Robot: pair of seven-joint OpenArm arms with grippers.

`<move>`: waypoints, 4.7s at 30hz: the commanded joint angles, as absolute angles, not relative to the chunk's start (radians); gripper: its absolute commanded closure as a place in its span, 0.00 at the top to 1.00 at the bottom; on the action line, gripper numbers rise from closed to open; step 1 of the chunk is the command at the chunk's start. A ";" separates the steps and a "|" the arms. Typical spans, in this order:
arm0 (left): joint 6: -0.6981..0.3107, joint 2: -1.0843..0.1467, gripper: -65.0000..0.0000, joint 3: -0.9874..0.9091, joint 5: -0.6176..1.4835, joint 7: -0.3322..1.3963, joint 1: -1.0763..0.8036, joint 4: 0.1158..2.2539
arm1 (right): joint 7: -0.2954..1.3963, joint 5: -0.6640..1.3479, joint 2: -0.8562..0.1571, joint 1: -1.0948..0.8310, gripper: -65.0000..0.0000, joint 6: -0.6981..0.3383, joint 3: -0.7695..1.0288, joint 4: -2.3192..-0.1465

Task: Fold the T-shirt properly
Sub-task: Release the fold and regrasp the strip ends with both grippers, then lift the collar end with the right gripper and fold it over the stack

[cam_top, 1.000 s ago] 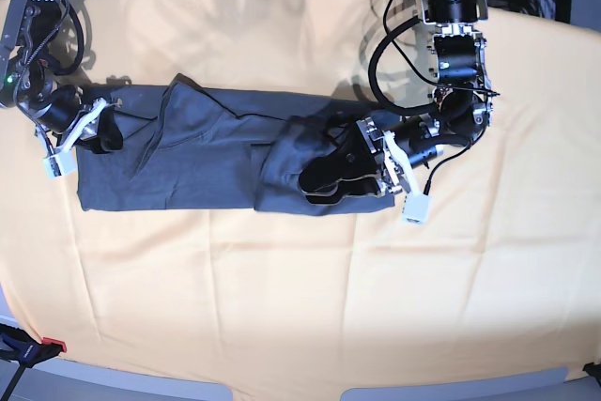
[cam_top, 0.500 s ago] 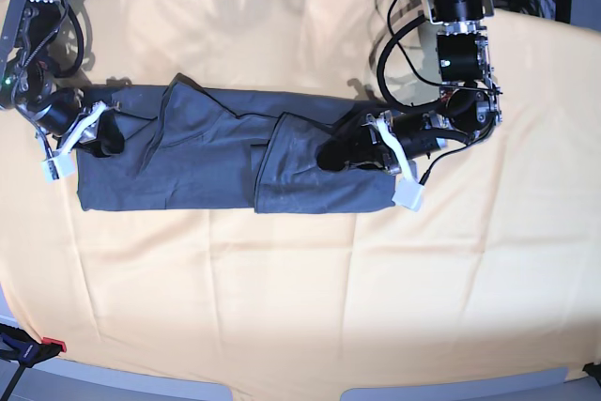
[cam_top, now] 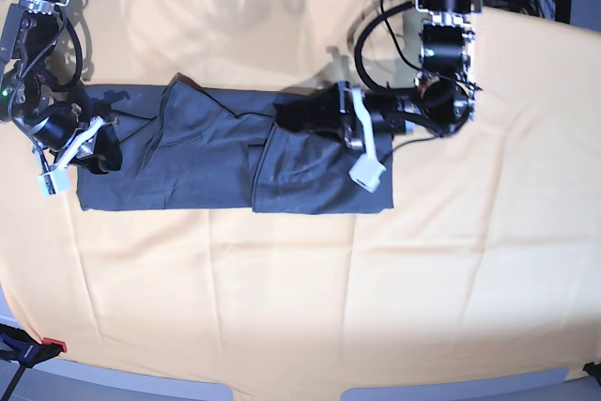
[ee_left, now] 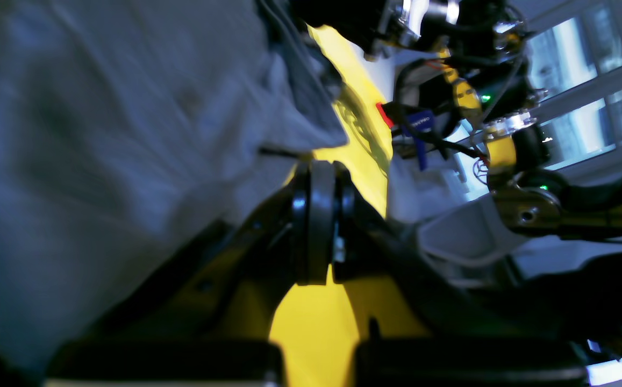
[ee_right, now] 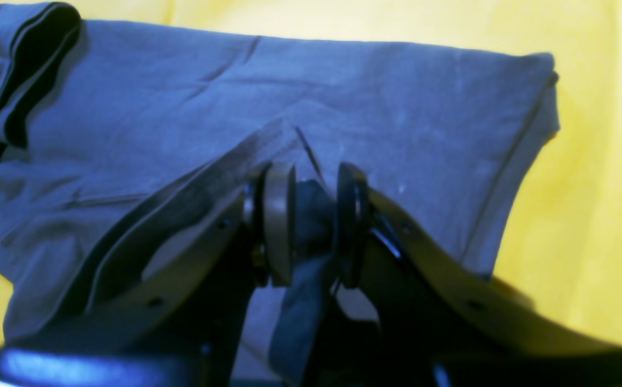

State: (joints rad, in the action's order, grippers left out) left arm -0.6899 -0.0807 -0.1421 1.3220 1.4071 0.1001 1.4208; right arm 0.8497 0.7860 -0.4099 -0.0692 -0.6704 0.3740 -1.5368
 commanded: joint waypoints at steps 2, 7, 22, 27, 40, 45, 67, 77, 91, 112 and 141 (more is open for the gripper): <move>-0.698 -0.112 0.00 -0.190 1.352 1.396 0.144 1.440 | 0.841 0.808 -0.430 -0.055 0.26 -0.674 0.380 -1.549; -0.698 -0.170 0.00 -0.296 1.346 1.396 0.155 1.440 | 0.876 0.813 -0.430 -0.054 0.26 -0.669 0.381 -1.549; -0.587 -0.181 0.00 -0.313 0.854 1.174 0.078 1.439 | 1.103 0.769 -0.436 0.075 0.60 -0.540 0.493 -1.564; -0.587 -0.223 0.00 -0.313 0.891 1.175 0.078 1.439 | 1.095 0.777 -0.445 0.004 0.61 -0.491 0.545 -1.523; -0.587 -0.257 0.00 -0.315 0.945 1.189 0.081 1.439 | 1.179 1.154 -0.392 -0.020 0.61 -0.698 0.543 -1.166; -0.587 -0.258 0.00 -0.315 1.005 1.189 0.081 1.439 | 1.137 1.156 -0.378 -0.013 0.60 -0.698 0.543 -1.166; -0.614 -0.380 0.00 -0.516 1.201 1.213 0.116 1.440 | 1.142 0.948 -0.591 0.075 0.00 -0.688 0.544 -1.437; -0.636 -0.379 0.00 -0.596 1.184 1.204 0.021 1.440 | 1.232 1.001 -0.561 0.057 0.00 -0.561 0.544 -1.898; -0.636 -0.377 0.00 -0.596 1.187 1.205 -0.020 1.440 | 1.180 1.144 -0.176 -0.016 0.00 -0.698 0.314 -2.027; -0.606 -0.380 0.00 -0.596 1.187 1.212 -0.041 1.439 | 0.991 0.758 -0.044 0.112 0.75 -0.698 -0.218 -1.839; -0.698 -0.448 0.00 -0.483 1.484 1.341 -0.011 1.600 | 0.851 0.572 -0.226 0.271 0.00 -0.682 -0.022 -1.672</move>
